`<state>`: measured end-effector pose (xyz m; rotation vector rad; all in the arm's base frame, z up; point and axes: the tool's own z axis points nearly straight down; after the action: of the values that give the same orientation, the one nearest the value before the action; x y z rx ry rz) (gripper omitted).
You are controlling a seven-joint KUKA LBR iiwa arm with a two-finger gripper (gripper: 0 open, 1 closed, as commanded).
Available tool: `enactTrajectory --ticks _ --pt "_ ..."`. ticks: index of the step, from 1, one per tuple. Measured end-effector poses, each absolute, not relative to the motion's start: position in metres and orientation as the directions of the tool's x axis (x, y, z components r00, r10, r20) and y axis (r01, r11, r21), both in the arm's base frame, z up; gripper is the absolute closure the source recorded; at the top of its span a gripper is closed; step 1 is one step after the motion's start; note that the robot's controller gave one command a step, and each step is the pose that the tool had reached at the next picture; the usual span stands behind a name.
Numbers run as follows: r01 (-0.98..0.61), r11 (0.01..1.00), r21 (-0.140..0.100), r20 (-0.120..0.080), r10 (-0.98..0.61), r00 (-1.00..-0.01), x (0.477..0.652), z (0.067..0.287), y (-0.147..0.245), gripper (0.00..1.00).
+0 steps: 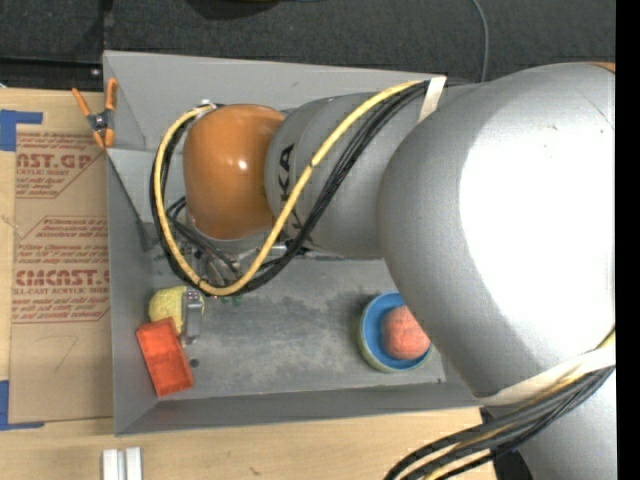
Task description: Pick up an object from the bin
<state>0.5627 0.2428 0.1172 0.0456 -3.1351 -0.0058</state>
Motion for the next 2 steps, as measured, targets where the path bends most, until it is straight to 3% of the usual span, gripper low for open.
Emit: enactTrajectory --ticks 1,2 --pt "0.039 0.999 -0.01 0.002 0.039 -0.999 0.5462 0.0691 0.2401 0.0" --pt "0.152 0.988 -0.005 0.009 0.152 -0.988 0.5506 0.0691 0.2412 1.0"
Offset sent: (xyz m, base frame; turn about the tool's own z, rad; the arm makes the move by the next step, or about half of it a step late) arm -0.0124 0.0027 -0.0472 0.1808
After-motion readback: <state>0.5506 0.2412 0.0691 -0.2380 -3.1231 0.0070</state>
